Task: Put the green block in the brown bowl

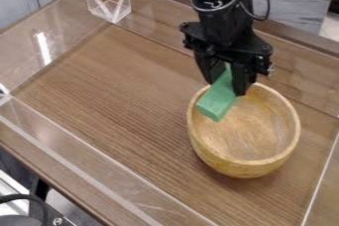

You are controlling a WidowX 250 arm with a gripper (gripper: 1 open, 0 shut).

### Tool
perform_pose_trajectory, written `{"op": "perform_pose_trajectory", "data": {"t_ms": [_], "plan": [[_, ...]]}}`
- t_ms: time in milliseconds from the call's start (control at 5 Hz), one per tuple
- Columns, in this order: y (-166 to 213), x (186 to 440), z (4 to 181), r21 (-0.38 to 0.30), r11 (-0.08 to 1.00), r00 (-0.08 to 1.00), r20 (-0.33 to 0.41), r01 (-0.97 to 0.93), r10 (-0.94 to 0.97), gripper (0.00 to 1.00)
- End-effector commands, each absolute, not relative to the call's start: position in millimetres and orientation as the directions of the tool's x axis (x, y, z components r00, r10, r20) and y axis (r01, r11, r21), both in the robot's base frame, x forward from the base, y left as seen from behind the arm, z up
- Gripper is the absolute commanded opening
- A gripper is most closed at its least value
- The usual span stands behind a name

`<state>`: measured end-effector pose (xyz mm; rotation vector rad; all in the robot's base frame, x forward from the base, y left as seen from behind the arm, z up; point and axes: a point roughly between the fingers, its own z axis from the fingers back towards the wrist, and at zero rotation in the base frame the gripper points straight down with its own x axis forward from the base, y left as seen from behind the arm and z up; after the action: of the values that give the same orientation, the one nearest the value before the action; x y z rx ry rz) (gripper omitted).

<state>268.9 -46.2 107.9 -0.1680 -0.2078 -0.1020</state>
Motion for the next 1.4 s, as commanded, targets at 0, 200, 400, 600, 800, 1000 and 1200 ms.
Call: {"op": "perform_pose_trajectory", "data": {"t_ms": [0, 200, 400, 600, 800, 1000, 1200], "plan": [[-43, 277, 119.5, -0.152, 0.980, 0.961, 0.264, 0.129, -0.085, 0.00], [-41, 278, 120.8, -0.152, 0.979, 0.958, 0.272, 0.133, -0.088, 0.00], [-40, 279, 123.6, -0.152, 0.979, 0.956, 0.280, 0.137, -0.091, 0.00], [-52, 277, 117.3, -0.150, 0.974, 0.952, 0.280, 0.168, -0.121, 0.00], [-65, 275, 110.0, -0.147, 0.968, 0.948, 0.278, 0.204, -0.158, 0.00], [-84, 272, 100.4, -0.143, 0.959, 0.941, 0.273, 0.246, -0.201, 0.00], [-100, 269, 90.3, -0.132, 0.953, 0.936, 0.267, 0.273, -0.231, 0.00]]}}
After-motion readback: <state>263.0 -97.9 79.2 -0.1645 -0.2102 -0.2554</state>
